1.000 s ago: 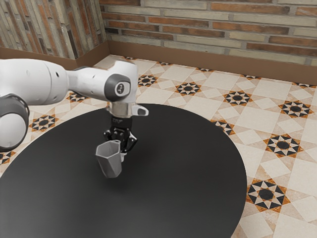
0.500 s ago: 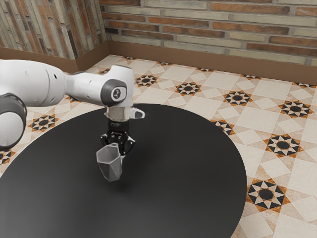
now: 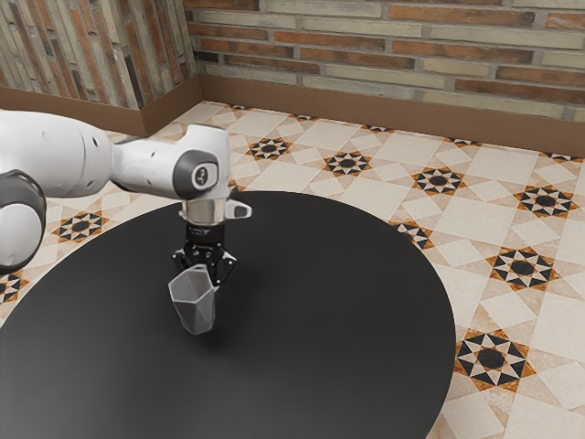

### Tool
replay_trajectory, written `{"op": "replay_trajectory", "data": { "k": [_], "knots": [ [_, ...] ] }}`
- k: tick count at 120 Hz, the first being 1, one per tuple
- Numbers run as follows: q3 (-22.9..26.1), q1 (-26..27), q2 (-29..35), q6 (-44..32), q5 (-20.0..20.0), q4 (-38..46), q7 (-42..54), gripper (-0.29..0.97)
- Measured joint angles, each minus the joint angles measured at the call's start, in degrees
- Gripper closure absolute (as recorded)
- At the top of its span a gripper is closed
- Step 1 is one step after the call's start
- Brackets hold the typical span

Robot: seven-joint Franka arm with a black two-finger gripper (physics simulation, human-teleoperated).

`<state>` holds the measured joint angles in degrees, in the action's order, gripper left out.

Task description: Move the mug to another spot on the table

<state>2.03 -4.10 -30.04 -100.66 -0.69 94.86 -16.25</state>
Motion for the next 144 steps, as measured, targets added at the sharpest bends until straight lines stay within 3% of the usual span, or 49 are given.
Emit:
{"op": "replay_trajectory", "data": {
  "k": [92, 116, 144],
  "knots": [
    [0.03, -1.96, -2.0, -5.33, -1.07, 1.8, -0.15, 0.68],
    [0.08, -1.96, -1.91, -5.5, -2.03, 1.82, -0.1, 0.29],
    [-0.01, -2.31, -1.96, -6.09, -2.38, 1.27, -0.35, 0.1]
  ]
}}
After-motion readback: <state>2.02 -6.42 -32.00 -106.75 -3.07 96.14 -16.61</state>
